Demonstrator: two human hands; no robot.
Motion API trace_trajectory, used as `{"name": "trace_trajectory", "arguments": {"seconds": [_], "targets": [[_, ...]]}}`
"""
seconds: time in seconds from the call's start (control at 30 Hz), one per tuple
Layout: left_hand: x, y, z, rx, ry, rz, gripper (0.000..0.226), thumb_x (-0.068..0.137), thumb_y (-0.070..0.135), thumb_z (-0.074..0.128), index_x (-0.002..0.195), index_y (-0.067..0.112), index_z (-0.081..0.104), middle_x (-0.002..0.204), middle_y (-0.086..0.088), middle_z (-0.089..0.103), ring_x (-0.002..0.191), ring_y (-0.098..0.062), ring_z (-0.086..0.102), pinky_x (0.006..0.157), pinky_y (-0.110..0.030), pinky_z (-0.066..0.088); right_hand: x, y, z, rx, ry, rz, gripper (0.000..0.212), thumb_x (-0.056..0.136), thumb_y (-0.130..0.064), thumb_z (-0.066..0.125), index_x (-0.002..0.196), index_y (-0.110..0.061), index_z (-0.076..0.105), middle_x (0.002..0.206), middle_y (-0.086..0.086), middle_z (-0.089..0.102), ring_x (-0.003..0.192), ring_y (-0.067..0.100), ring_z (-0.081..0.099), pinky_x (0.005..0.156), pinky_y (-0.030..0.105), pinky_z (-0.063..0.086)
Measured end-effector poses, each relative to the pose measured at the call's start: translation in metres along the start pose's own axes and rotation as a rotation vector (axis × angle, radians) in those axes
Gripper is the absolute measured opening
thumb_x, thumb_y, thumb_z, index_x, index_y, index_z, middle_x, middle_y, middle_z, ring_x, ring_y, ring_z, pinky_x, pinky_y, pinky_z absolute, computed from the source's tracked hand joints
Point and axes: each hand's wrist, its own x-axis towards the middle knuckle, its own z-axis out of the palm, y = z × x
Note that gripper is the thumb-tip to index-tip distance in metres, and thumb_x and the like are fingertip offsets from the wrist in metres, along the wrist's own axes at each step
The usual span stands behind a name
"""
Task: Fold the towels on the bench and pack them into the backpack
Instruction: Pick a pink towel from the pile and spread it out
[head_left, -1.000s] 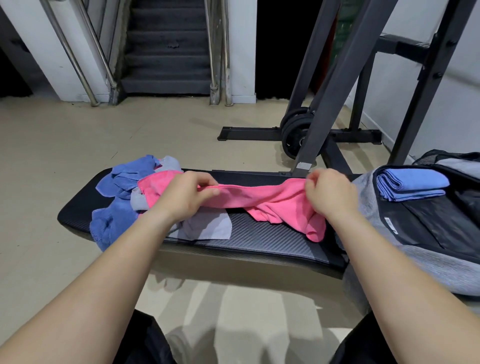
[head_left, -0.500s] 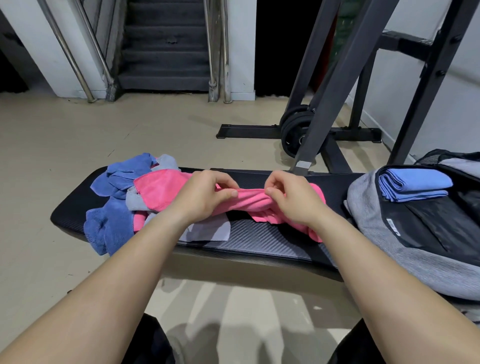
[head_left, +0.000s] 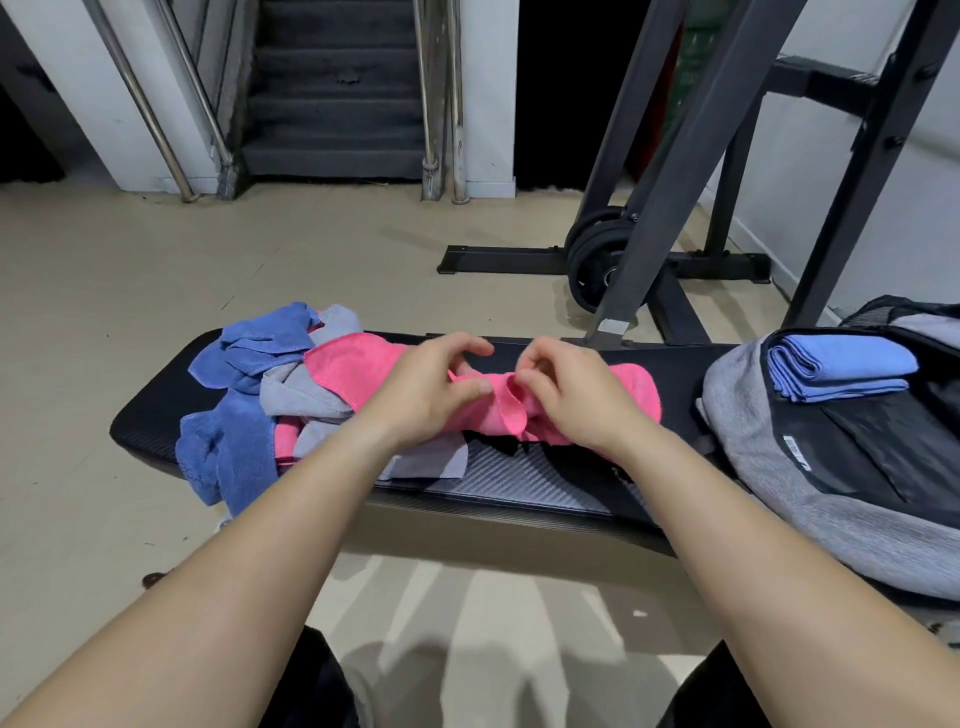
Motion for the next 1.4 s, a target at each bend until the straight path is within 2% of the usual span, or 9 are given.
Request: {"name": "trace_trajectory", "arguments": {"seconds": [0.27,0.4,0.6,0.8,0.93,1.0,1.17,1.27,1.4], "targets": [[0.004,0.008,0.007,0.009,-0.019,0.016,0.006,0.087,0.031,0.074,0.082,0.032,0.072,0.076,0.012,0.072,0.073,-0.002,0.063,0.067,-0.022,0.046,-0.009,-0.006,-0.003,0.184,-0.032,-0.015,0.008,0.092,-0.028,0.070,0.089,-0.022,0.066,0.071,-0.005,0.069,0.058,0.008,0.062,0.058,0.032,0.050],[0.006,-0.002,-0.015,-0.013,0.095,-0.054,0.009,0.088,0.021,0.074,0.082,0.027,0.072,0.074,0.016,0.068,0.068,0.005,0.058,0.067,-0.015,0.043,-0.008,0.022,-0.016,-0.044,-0.051,0.051,0.007,0.090,-0.030,0.070,0.085,-0.033,0.066,0.083,-0.015,0.068,0.082,0.008,0.063,0.075,0.031,0.048],[0.002,-0.027,-0.035,0.128,0.149,-0.264,0.010,0.087,0.024,0.075,0.096,0.021,0.072,0.071,0.005,0.066,0.062,-0.005,0.056,0.056,-0.017,0.037,-0.012,0.056,-0.038,-0.040,-0.028,0.159,0.015,0.088,-0.026,0.073,0.075,-0.031,0.066,0.067,-0.013,0.064,0.066,-0.001,0.057,0.066,0.027,0.039],[0.000,0.008,0.003,0.030,-0.087,-0.022,0.042,0.084,0.024,0.077,0.124,0.025,0.065,0.068,0.009,0.062,0.061,0.003,0.053,0.062,-0.012,0.037,-0.006,0.026,-0.023,0.030,-0.077,0.002,0.007,0.090,-0.032,0.069,0.084,-0.033,0.074,0.082,-0.018,0.072,0.083,0.000,0.066,0.079,0.031,0.053],[0.004,0.017,0.022,0.019,-0.117,-0.016,0.007,0.087,0.027,0.075,0.094,0.025,0.076,0.080,0.005,0.075,0.072,-0.004,0.065,0.067,-0.020,0.043,-0.006,0.009,-0.018,0.095,-0.064,-0.015,0.006,0.089,-0.033,0.072,0.085,-0.032,0.075,0.080,-0.015,0.072,0.079,0.001,0.067,0.074,0.023,0.052],[0.006,0.016,0.015,0.018,-0.033,-0.043,0.008,0.088,0.026,0.074,0.080,0.027,0.074,0.078,0.010,0.074,0.075,-0.004,0.065,0.071,-0.022,0.044,-0.008,0.015,-0.023,0.075,-0.052,0.010,0.006,0.087,-0.034,0.074,0.081,-0.032,0.073,0.078,-0.015,0.072,0.077,0.000,0.065,0.070,0.019,0.049],[0.008,0.003,-0.009,0.121,0.138,-0.149,0.007,0.089,0.025,0.073,0.085,0.021,0.077,0.079,0.005,0.071,0.080,-0.014,0.063,0.071,-0.025,0.040,-0.013,0.048,-0.041,0.008,-0.041,0.103,0.008,0.088,-0.024,0.075,0.084,-0.030,0.073,0.080,-0.019,0.070,0.078,-0.004,0.060,0.066,0.005,0.037],[0.008,-0.006,-0.017,0.164,0.211,-0.200,0.010,0.090,0.025,0.072,0.088,0.017,0.078,0.079,0.002,0.069,0.081,-0.017,0.061,0.070,-0.026,0.040,-0.017,0.064,-0.049,0.026,-0.029,0.170,0.008,0.089,-0.021,0.073,0.089,-0.029,0.076,0.082,-0.016,0.072,0.079,-0.004,0.062,0.072,0.017,0.043],[0.010,-0.021,-0.025,0.155,0.238,-0.285,0.011,0.089,0.026,0.073,0.089,0.016,0.078,0.083,-0.004,0.073,0.083,-0.020,0.064,0.072,-0.027,0.043,-0.022,0.078,-0.060,0.084,-0.001,0.178,0.009,0.091,-0.018,0.070,0.097,-0.023,0.075,0.086,-0.008,0.074,0.087,0.015,0.068,0.082,0.036,0.052]]}}
